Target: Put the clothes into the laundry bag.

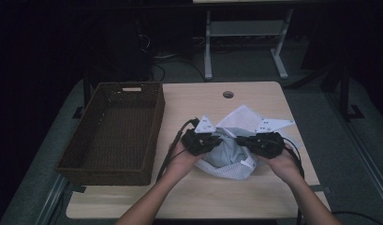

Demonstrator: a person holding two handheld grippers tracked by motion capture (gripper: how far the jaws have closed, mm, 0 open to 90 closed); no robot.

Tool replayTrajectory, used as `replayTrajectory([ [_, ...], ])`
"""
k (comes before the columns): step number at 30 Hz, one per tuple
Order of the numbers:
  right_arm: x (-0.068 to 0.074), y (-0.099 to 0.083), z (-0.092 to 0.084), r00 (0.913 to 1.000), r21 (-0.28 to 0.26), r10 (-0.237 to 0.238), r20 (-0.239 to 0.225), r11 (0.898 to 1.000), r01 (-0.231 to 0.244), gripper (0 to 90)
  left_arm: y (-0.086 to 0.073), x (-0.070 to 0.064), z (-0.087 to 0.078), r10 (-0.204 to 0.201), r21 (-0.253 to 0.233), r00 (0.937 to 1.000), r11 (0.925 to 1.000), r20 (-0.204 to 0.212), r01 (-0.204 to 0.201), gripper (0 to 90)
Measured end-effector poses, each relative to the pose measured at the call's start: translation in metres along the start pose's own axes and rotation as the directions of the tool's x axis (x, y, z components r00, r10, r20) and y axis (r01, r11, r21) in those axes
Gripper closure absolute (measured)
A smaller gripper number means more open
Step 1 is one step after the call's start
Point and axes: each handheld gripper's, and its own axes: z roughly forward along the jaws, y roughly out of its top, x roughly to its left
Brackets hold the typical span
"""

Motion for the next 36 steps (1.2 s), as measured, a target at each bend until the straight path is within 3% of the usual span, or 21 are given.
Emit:
replayTrajectory([
  [2,-0.002,-0.001,-0.002,1.0,-0.003,0.004,0.008,1.0,-0.004,88.0,-0.005,-0.001,0.029,0.012,0.054,0.9999,0.9985,0.0,-0.012,85.5],
  [4,-0.004,-0.001,-0.005,0.9998,-0.006,0.006,0.019,1.0,-0.006,88.0,-0.012,-0.002,0.047,0.025,0.089,0.9996,0.9957,-0.014,-0.023,85.5],
  [7,-0.008,-0.003,-0.009,0.9991,-0.013,0.022,0.037,1.0,-0.021,88.0,-0.026,0.002,0.071,0.009,0.125,0.9994,0.9921,-0.033,-0.005,85.6],
  [10,-0.013,-0.005,-0.014,0.9982,-0.024,0.038,0.046,0.999,-0.037,88.0,-0.031,0.005,0.078,-0.005,0.091,0.9992,0.9958,-0.039,0.009,85.7],
  [13,-0.015,-0.005,-0.016,0.9975,-0.033,0.043,0.056,0.999,-0.041,88.0,-0.027,0.006,0.084,0.008,0.085,0.9965,0.9964,-0.083,-0.001,85.7],
  [17,-0.016,-0.006,-0.016,0.9959,-0.032,0.051,0.075,0.998,-0.049,88.0,-0.021,0.013,0.093,-0.026,0.073,0.9929,0.9967,-0.116,0.035,85.2],
  [20,-0.019,-0.008,-0.016,0.9949,-0.036,0.063,0.079,0.998,-0.06,88.0,-0.02,0.015,0.087,-0.055,0.057,0.994,0.9965,-0.095,0.061,81.3],
  [22,-0.021,-0.01,-0.016,0.9951,-0.039,0.065,0.074,0.997,-0.063,88.0,-0.019,0.016,0.073,-0.081,0.024,0.9946,0.9963,-0.066,0.082,74.8],
  [26,-0.022,-0.011,-0.013,0.995,-0.031,0.069,0.073,0.997,-0.067,88.0,-0.014,0.013,0.037,-0.087,-0.017,0.9959,0.9961,-0.023,0.087,63.4],
  [29,-0.021,-0.011,-0.012,0.9952,-0.028,0.063,0.075,0.998,-0.061,87.9,-0.014,0.009,0.013,-0.049,0.003,0.9983,0.9988,-0.031,0.049,55.3],
  [32,-0.02,-0.011,-0.012,0.995,-0.026,0.064,0.076,0.998,-0.063,87.9,-0.021,0.008,0.0,-0.034,0.027,0.9977,0.999,-0.059,0.036,51.1],
  [36,-0.019,-0.012,-0.012,0.9952,-0.018,0.065,0.073,0.998,-0.064,87.9,-0.042,0.012,0.002,-0.057,0.093,0.9976,0.9938,-0.039,0.061,46.7],
])
